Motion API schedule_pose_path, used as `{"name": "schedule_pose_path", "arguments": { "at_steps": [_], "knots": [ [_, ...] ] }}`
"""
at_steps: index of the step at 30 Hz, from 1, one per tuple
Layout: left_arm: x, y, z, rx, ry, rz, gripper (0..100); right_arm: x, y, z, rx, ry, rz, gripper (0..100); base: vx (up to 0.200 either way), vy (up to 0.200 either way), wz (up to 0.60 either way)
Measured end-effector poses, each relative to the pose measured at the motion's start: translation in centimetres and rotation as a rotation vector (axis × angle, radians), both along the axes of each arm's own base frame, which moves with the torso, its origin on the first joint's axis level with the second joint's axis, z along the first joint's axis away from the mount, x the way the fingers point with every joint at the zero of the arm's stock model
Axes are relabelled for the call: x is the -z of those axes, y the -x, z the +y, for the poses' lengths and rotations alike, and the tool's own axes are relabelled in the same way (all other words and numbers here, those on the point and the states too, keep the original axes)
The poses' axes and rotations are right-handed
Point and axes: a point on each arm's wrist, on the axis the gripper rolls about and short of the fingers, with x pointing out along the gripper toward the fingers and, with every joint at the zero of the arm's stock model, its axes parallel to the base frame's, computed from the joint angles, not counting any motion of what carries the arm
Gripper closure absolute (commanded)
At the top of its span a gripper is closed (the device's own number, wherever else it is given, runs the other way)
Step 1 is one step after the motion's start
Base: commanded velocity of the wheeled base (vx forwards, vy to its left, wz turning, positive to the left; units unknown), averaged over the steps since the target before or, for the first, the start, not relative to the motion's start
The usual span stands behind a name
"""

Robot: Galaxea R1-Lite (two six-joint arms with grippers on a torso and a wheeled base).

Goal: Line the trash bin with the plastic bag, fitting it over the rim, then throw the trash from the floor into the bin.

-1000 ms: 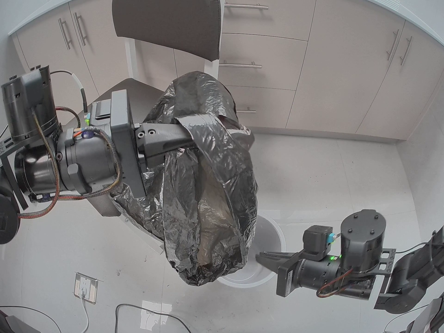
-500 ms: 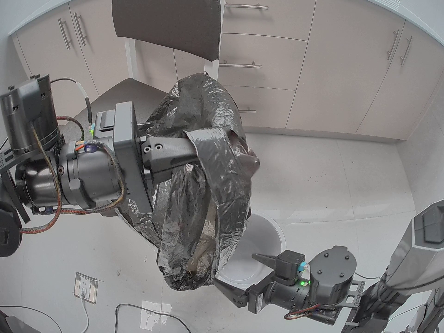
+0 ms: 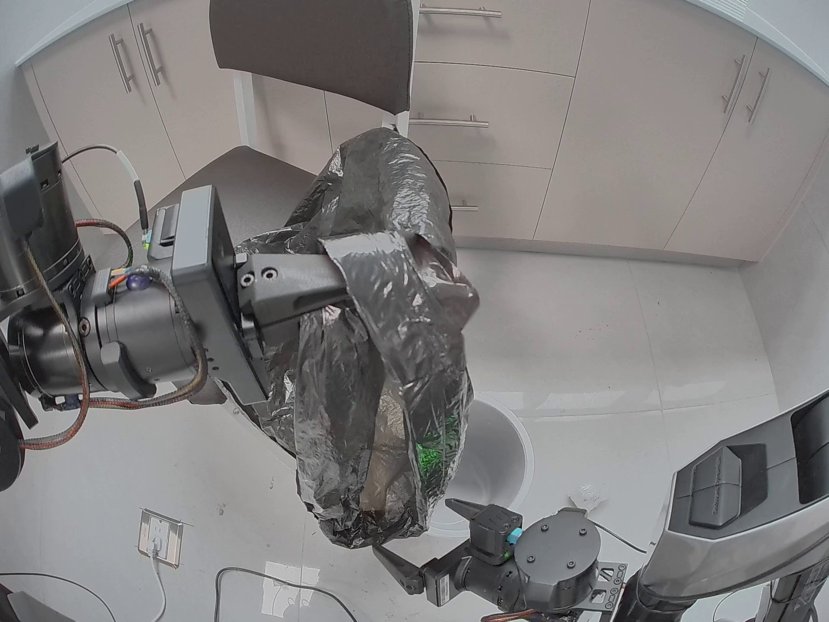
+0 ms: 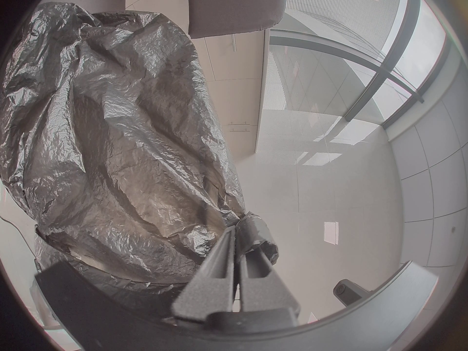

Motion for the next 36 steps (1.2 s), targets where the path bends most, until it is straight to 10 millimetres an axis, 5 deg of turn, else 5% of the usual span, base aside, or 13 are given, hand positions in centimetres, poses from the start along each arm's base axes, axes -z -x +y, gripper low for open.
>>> {"name": "schedule_pose_path", "arguments": {
  "at_steps": [18,19,29,36],
  "knots": [
    [0.0,0.4,0.2,0.004,0.005,-0.001,100,1.4,-2.7,2.9,0.194,-0.041,-0.082,0,0.0,0.0,0.0],
    [0.0,0.4,0.2,0.004,0.005,0.0,100,1.4,-2.8,3.0,0.205,-0.044,-0.086,100,0.0,0.0,0.0],
    [0.0,0.4,0.2,0.004,0.005,0.0,100,1.1,-2.9,3.0,0.221,-0.044,-0.097,100,0.0,0.0,0.0],
    [0.0,0.4,0.2,0.005,0.004,-0.001,100,-1.6,-3.5,0.9,0.206,-0.039,-0.13,100,0.0,0.0,0.0]
  ]
}}
